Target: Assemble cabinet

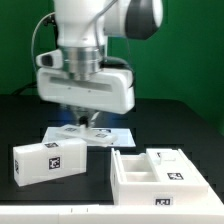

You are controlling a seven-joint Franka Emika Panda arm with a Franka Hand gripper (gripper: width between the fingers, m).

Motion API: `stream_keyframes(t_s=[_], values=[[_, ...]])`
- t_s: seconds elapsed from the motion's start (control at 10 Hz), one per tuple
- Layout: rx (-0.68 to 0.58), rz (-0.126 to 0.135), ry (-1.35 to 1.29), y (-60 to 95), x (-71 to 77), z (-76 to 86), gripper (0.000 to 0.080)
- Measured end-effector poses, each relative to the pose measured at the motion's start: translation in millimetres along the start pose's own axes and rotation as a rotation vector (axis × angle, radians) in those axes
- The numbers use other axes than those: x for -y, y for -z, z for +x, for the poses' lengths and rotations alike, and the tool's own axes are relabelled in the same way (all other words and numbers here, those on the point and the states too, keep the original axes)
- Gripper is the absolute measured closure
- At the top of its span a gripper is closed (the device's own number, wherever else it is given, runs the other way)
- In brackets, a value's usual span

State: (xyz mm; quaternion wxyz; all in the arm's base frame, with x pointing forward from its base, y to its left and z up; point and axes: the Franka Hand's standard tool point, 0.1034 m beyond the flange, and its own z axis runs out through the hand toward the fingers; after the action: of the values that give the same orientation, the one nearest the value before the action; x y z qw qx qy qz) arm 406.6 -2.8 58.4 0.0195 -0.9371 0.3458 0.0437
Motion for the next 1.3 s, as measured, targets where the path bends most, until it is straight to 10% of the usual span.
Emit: stream_keyframes(t_s=[0.1,1.3], values=[[0.029,0.007,-0.139,6.9,19.4,-4.8,0.0740],[0.042,-0.005,-0.814,6.7,41.4,-8.9,0.0738]])
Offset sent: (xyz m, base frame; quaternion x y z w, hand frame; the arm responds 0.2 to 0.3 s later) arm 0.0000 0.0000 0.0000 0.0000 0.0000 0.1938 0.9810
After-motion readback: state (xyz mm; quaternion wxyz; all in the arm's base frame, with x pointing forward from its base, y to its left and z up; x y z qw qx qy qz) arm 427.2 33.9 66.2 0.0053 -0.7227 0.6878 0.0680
